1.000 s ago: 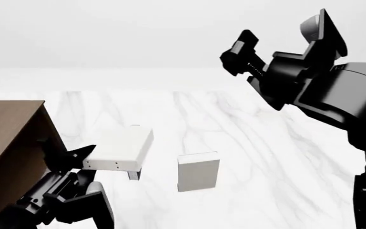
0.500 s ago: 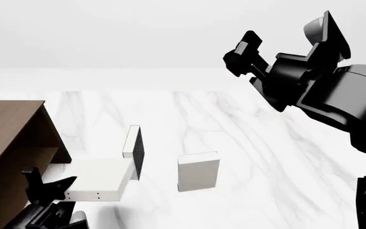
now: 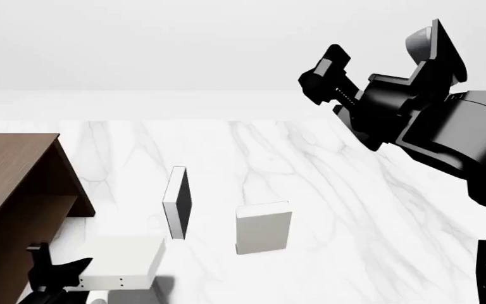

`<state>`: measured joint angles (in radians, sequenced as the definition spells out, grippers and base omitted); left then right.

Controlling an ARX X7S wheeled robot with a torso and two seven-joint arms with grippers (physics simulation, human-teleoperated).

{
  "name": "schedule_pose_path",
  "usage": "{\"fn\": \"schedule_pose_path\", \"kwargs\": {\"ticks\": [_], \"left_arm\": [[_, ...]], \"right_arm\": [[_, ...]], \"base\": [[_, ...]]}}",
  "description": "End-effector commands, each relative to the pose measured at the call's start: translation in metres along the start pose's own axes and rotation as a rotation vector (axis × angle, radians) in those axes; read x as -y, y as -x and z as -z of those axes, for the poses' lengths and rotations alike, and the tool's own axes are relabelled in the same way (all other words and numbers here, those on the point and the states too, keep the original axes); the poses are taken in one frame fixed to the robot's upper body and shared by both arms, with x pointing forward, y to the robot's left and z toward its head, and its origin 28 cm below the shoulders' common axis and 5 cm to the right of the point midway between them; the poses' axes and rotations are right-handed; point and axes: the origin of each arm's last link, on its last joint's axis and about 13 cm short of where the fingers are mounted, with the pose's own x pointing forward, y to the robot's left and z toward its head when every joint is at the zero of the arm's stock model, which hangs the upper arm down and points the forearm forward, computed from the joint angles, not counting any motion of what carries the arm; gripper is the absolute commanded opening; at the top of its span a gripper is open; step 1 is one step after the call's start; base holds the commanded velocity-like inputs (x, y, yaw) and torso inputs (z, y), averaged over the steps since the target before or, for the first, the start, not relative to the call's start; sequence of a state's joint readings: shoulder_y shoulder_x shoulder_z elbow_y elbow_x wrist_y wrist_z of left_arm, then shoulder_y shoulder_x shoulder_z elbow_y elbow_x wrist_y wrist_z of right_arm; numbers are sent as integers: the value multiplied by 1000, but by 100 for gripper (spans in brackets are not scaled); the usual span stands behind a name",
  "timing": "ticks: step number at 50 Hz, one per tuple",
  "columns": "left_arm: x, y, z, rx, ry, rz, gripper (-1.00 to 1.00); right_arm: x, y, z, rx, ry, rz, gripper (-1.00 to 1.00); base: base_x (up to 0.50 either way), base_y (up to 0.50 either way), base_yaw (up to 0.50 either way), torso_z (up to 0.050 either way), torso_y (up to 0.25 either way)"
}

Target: Pick up the book on the right and place it under the cabinet shelf.

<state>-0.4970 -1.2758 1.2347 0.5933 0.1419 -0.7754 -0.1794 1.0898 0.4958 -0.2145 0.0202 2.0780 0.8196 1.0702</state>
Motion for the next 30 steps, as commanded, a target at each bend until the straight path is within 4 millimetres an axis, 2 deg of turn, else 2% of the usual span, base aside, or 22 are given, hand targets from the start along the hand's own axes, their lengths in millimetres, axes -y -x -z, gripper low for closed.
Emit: {"fn": "schedule_pose_path", "kwargs": {"ticks": [1,30], "left_arm": [[-17,-3,6,-38,-51,-132,-100],[-1,-5,20,-129,-9,-76,-100]], "right_arm": [[1,-1,0,-3,0,1,100],[3,-2,3,-6,-3,3,100]], "base": [[0,0,0,0,10],[0,0,0,0,1]]}}
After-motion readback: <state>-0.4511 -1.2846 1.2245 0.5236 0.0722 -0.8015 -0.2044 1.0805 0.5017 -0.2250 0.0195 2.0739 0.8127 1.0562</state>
